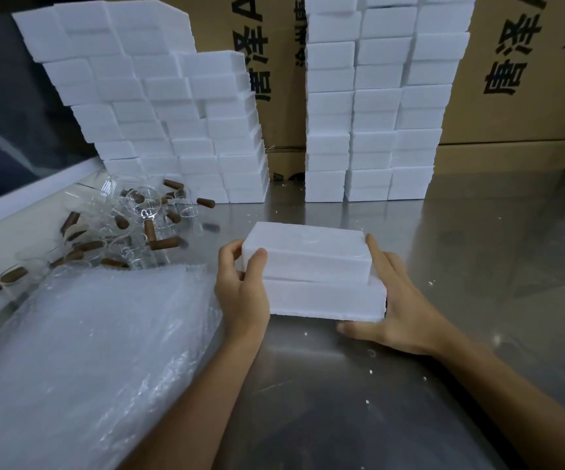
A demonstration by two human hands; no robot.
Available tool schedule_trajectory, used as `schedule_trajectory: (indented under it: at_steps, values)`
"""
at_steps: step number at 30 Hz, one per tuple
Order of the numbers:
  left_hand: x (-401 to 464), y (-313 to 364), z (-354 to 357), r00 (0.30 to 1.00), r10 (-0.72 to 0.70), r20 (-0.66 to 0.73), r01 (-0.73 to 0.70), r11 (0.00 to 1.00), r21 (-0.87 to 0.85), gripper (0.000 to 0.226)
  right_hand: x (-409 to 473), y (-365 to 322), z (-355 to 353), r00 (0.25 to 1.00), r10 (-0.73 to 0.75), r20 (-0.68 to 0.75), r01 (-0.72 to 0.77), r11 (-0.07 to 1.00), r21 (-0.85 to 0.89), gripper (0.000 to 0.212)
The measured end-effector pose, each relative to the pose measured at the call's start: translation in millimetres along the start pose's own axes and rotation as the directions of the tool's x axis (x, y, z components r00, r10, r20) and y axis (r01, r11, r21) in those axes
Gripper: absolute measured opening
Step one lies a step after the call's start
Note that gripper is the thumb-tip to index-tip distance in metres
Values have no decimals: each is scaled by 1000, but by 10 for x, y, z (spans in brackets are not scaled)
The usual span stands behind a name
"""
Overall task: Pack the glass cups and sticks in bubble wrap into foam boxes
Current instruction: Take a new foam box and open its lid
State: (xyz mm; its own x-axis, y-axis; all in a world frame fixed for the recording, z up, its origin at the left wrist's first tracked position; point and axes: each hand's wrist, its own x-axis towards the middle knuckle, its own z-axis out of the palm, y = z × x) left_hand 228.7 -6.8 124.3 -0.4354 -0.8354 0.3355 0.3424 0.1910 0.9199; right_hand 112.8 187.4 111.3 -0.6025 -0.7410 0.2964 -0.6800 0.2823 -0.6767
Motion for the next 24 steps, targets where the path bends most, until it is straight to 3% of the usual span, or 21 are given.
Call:
schedule_trajectory:
  at_steps: [4,9,13,16,19,21,24]
  values:
    - [57,9,-53,979,-140,150,160,978,-131,35,33,-60,-138,991,16,132,-50,965,257,119]
    - [118,24,-118,928,-229,295,266,960,-90,43,164,-143,-172,986,127,112,-164,881,444,53]
    - [142,49,-150,886,-242,395,282,958,-47,55,204,-81,-196,984,162,69,-176,912,370,29]
    - [167,51,-178,852,-299,430,331,944,0,56,166,-138,-182,980,163,115,-195,894,404,64]
    - [172,69,-183,832,-372,411,385,921,54,42,203,-83,-162,971,215,104,-237,916,323,83]
    - [169,64,-141,856,-407,319,373,913,164,26,244,-123,-140,953,294,71,-303,918,255,84]
    - [140,22,-84,913,-363,188,283,893,350,16,235,-93,-68,933,356,-60,-333,912,239,63]
